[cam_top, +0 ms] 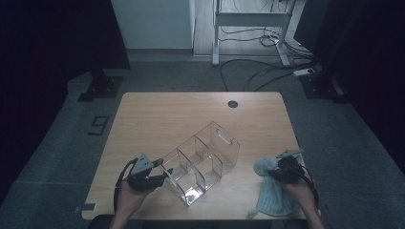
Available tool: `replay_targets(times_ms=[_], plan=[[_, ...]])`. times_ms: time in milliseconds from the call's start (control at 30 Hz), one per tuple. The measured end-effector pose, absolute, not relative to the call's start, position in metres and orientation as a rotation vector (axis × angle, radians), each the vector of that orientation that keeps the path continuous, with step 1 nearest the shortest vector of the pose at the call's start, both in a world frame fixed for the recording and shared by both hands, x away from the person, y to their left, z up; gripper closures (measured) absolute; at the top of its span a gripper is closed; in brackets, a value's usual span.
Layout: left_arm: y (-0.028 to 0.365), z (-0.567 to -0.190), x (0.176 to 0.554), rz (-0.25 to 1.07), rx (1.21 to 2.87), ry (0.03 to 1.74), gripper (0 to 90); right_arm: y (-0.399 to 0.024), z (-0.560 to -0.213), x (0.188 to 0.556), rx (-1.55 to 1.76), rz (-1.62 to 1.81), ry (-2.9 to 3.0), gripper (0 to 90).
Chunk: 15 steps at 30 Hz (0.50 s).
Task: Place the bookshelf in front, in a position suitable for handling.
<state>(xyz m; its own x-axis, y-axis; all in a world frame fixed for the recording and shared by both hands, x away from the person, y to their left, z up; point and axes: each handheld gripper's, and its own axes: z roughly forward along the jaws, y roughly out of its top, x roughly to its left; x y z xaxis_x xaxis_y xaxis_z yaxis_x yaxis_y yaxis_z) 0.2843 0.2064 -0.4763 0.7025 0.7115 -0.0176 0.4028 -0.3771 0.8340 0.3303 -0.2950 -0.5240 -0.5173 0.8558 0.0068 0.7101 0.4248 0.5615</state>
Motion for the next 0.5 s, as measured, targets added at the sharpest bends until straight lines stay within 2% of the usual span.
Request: replay_targets(times_ms=[300,500], plan=[[0.207,-0.476,0.284,0.427,2.019,0.847,44.9,-0.3,-0.508,0.325,1.352,0.865,2.369,59.4],[0.207,-0.474,0.283,0.417,2.037,0.832,44.0,-0.3,-0.485,0.319,1.316,0.991,2.328,59.6]])
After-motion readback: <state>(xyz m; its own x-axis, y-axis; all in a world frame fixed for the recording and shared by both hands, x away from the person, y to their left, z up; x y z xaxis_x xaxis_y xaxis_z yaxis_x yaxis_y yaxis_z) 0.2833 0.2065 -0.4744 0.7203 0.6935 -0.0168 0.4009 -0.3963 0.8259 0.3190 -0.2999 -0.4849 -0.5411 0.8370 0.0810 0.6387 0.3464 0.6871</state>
